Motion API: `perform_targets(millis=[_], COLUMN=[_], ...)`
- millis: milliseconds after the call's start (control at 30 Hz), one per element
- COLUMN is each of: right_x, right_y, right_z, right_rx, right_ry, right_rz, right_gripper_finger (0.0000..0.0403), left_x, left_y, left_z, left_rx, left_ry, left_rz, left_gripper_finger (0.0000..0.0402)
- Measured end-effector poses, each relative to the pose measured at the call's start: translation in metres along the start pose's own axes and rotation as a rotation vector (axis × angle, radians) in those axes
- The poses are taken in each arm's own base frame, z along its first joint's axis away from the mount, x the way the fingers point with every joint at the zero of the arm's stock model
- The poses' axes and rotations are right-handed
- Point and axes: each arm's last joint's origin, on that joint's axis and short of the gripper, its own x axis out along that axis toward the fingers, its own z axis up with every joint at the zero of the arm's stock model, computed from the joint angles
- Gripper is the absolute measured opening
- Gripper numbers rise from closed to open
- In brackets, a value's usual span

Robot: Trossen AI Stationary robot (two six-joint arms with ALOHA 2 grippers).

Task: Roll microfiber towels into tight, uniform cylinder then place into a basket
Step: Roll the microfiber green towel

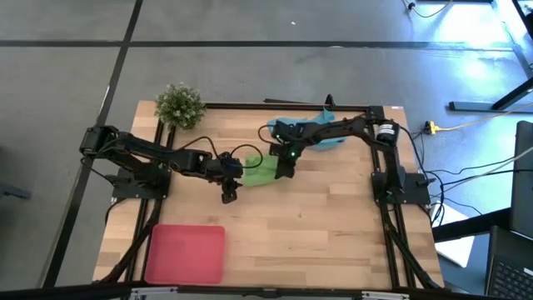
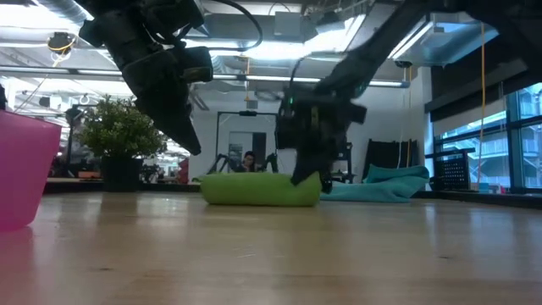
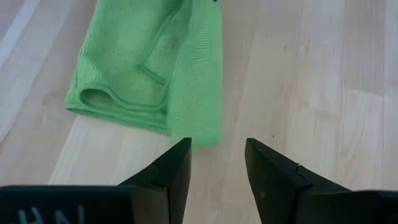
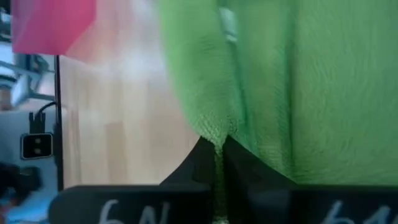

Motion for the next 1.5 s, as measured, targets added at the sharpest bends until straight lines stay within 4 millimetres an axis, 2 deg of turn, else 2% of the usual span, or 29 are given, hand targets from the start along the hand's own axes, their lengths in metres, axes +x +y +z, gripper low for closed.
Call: perform_targets(millis=[67,167,400,600,1000,1267,1500], right_x=[0.005,0.004,-0.01,-0.019,-0.019,-0.019,-0.019], right_y=[-0.012,-0.018,-0.024,-0.027,-0.026,-0.026,-0.026], right_z=[-0.003,-0.002,0.004,0.01,0.011,0.011,0.012], right_rx=[0.063,0.103,0.197,0.284,0.284,0.277,0.272], right_ry=[0.02,0.011,-0.016,-0.044,-0.043,-0.048,-0.052], right_rz=[0.014,0.026,0.095,0.097,0.114,0.115,0.115], right_gripper_finger=[0.0011,0.0011,0.0011,0.0011,0.0012,0.0012,0.0012], left_x=[0.0,0.0,0.0,0.002,0.034,0.046,0.05], left_y=[0.0,0.0,-0.003,-0.006,0.014,0.031,0.033], left_z=[0.0,0.0,0.0,0.007,0.007,0.005,0.007], left_rx=[0.0,0.001,0.023,0.086,0.108,0.065,0.1], left_ry=[0.0,0.0,-0.003,-0.091,-0.048,-0.013,-0.02], left_rz=[0.0,-0.005,-0.029,0.015,0.138,0.156,0.133], left_gripper_finger=[0.0142,0.0142,0.0142,0.0142,0.0142,0.0142,0.0126])
